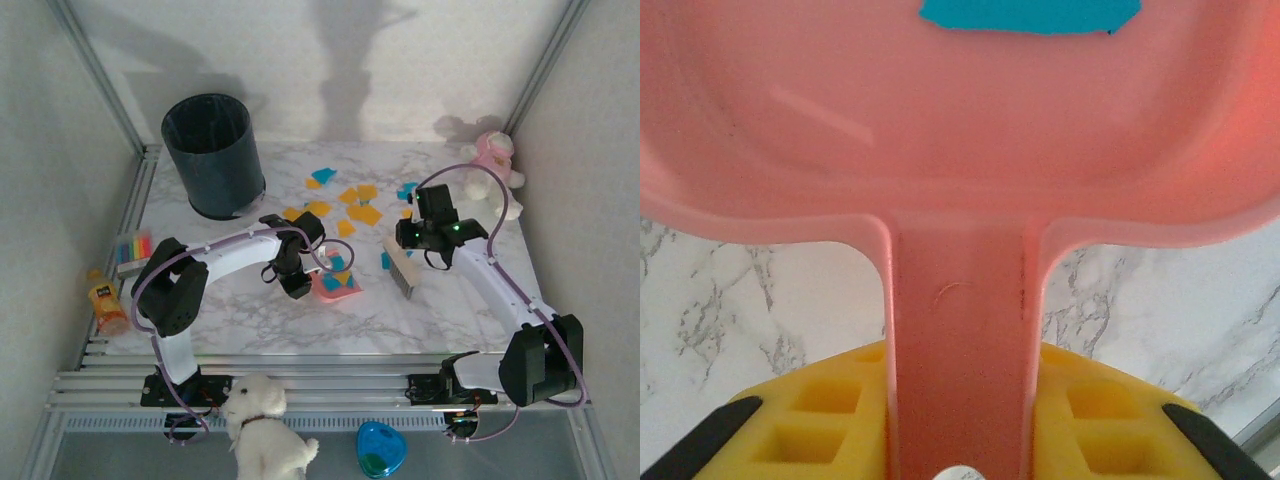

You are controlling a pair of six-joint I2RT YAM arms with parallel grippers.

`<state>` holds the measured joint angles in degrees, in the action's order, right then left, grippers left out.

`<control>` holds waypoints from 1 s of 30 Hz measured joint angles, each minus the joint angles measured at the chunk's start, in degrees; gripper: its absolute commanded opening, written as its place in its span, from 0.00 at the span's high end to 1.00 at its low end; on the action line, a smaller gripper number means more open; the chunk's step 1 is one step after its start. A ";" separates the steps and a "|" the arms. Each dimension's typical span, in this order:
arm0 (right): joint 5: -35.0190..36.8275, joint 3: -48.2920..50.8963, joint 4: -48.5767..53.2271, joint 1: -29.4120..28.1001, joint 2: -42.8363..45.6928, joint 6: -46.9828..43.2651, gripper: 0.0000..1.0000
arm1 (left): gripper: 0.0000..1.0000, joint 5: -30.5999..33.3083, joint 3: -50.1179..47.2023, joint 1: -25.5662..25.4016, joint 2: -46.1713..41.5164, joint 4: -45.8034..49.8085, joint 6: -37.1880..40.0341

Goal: Sweep away the paper scraps from the table

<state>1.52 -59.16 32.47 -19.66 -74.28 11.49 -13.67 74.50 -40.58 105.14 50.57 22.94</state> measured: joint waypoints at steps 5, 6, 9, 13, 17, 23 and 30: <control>-1.49 -1.07 0.42 -1.68 0.00 -0.87 1.00 | 1.00 0.00 0.07 0.00 0.02 0.00 0.02; -1.68 -1.27 0.44 -1.79 0.00 -0.90 1.00 | 1.00 0.00 0.07 0.00 0.02 0.00 0.02; -1.81 -1.60 0.44 -1.99 0.07 -1.05 1.00 | 1.00 0.00 0.09 0.00 0.02 0.00 0.04; -1.55 -1.60 0.33 -1.99 1.25 -1.03 1.00 | 1.00 0.00 0.33 0.00 0.09 0.04 0.07; -0.11 -1.49 -0.52 -1.99 2.91 -0.76 1.00 | 1.00 -0.02 1.05 0.00 0.72 0.00 0.04; 5.86 0.57 -4.13 -1.99 4.66 0.09 1.00 | 1.00 -0.02 1.16 0.00 1.20 0.02 0.04; 13.42 4.87 -10.91 -1.99 4.63 -0.26 1.00 | 1.00 -0.22 1.42 0.00 1.22 0.00 0.46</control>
<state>14.94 -54.28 21.56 -21.65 -69.65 11.22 -13.89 75.92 -40.58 106.37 50.57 23.40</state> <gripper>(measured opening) 0.250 0.266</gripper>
